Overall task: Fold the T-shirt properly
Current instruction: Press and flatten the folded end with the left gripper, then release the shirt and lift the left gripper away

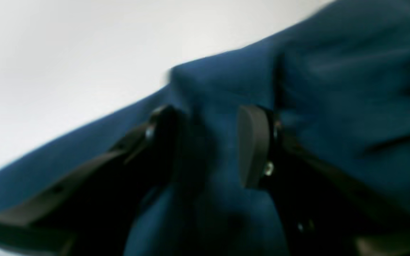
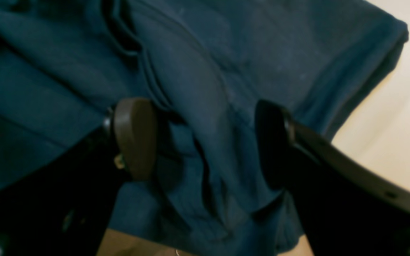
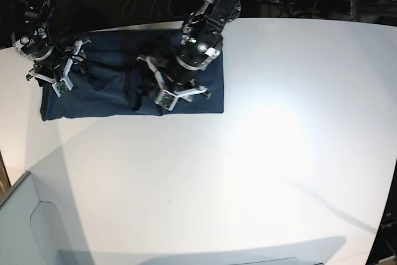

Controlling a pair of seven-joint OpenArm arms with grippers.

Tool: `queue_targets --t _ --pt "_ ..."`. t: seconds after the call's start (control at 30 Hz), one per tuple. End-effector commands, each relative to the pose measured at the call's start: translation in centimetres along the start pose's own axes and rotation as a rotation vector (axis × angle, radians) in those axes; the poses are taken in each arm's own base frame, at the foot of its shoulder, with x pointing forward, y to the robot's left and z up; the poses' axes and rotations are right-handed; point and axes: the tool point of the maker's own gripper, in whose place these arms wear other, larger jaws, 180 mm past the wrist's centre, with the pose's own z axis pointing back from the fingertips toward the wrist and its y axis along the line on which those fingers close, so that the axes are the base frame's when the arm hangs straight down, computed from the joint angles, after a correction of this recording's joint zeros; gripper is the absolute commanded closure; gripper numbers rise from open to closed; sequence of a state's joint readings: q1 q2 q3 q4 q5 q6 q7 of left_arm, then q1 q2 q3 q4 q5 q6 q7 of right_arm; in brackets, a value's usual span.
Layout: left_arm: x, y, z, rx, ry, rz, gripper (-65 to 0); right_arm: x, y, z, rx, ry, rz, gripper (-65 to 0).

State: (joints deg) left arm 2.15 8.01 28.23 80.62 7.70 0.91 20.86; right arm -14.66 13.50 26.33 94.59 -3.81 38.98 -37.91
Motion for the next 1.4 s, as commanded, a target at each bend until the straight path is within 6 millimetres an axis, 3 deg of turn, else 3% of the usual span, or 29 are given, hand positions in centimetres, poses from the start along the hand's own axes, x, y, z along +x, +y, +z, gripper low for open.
queue_targets --t 0.0,0.17,0.27,0.43,0.5,0.63,0.87,1.0,1.23,1.37 --pt "2.7 -1.0 -0.3 -0.027 -0.071 -0.012 -27.3 0.9 -0.6 0.5 -0.005 -0.033 0.026 -40.9" --pt "3.7 -3.1 -1.6 -0.09 -0.077 -0.099 -27.4 0.9 -0.6 0.5 -0.005 -0.033 0.026 -40.9" --pt "5.3 -4.2 -1.2 -0.115 -0.12 -0.126 -27.4 0.9 -0.7 0.5 -0.007 -0.033 0.024 -40.9" --pt "9.3 -5.0 2.5 -0.121 -0.255 -0.085 -27.5 0.9 -0.8 0.6 -0.01 -0.034 0.022 -41.0" --pt "9.2 -4.4 4.2 -0.114 -0.279 -0.097 -27.5 1.0 -0.8 0.6 -0.01 -0.037 0.022 -41.1" --pt "6.5 -3.6 6.1 -0.11 -0.239 -0.128 -27.7 1.0 -0.7 0.5 -0.008 -0.039 0.022 -41.1" --pt "2.3 -4.1 7.1 -0.143 -0.15 -0.169 -27.7 1.1 -0.5 0.5 -0.003 -0.04 0.021 -41.1" --pt "1.2 -5.0 7.5 -0.164 -0.127 -0.163 -27.9 1.1 -0.5 0.5 -0.003 -0.04 0.021 -41.1" --pt "0.5 -7.5 7.9 -0.224 -0.116 -0.179 -36.9 1.0 -0.4 0.4 -0.003 -0.039 0.02 -41.1" --pt "-0.1 -8.6 6.9 -0.248 -0.096 -0.197 -36.9 1.0 -0.4 0.4 -0.003 -0.038 0.02 -41.1"
